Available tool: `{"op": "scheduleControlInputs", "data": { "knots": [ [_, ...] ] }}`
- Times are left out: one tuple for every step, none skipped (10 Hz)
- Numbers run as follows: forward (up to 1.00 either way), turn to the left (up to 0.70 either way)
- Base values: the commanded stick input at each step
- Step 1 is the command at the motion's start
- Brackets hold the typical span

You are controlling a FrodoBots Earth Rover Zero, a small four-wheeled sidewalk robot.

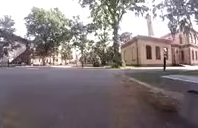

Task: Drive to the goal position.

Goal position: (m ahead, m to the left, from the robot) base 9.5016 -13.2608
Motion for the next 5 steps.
{"op": "scheduleControlInputs", "data": {
  "knots": [
    [0.44,0.05],
    [0.44,0.05],
    [0.44,0.05],
    [0.44,0.05],
    [0.44,0.05]
  ]
}}
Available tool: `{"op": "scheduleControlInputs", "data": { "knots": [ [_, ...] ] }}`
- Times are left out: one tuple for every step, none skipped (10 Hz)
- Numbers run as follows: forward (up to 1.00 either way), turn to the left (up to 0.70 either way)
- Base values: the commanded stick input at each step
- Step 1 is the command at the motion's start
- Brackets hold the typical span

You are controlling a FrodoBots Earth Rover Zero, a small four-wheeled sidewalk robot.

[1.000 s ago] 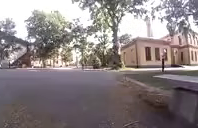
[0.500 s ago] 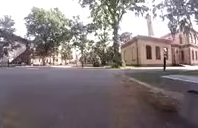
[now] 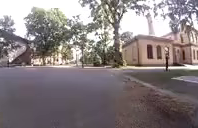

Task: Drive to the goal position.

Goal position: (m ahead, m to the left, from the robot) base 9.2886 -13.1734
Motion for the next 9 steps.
{"op": "scheduleControlInputs", "data": {
  "knots": [
    [0.44,0.27],
    [0.44,0.22],
    [0.44,0.14],
    [0.44,0.11],
    [0.44,0.1],
    [0.44,0.1],
    [0.44,0.1],
    [0.44,0.1],
    [0.44,0.1]
  ]
}}
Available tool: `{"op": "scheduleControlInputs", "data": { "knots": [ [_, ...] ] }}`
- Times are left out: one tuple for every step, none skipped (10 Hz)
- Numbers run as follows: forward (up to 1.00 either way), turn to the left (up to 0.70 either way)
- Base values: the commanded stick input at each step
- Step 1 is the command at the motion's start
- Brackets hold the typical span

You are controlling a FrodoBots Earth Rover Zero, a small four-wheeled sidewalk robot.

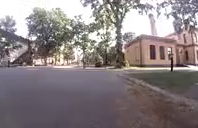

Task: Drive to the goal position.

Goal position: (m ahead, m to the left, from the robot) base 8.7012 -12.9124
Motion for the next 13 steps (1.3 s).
{"op": "scheduleControlInputs", "data": {
  "knots": [
    [0.44,0.1],
    [0.44,0.1],
    [0.44,0.18],
    [0.44,0.27],
    [0.44,0.27],
    [0.44,0.25],
    [0.44,0.19],
    [0.44,0.13],
    [0.44,0.12],
    [0.44,0.12],
    [0.44,0.12],
    [0.44,0.12],
    [0.44,0.12]
  ]
}}
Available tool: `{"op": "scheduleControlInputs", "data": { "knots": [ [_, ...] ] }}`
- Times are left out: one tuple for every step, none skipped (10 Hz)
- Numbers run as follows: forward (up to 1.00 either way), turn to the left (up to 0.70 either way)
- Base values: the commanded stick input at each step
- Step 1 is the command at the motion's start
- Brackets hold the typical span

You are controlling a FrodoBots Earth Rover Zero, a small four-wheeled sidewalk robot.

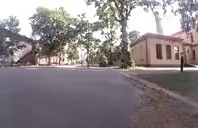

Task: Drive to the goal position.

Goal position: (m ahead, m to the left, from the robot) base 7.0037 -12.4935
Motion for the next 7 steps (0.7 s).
{"op": "scheduleControlInputs", "data": {
  "knots": [
    [0.44,0.16],
    [0.44,0.21],
    [0.44,0.25],
    [0.44,0.27],
    [0.44,0.11],
    [0.44,0.09],
    [0.44,0.06]
  ]
}}
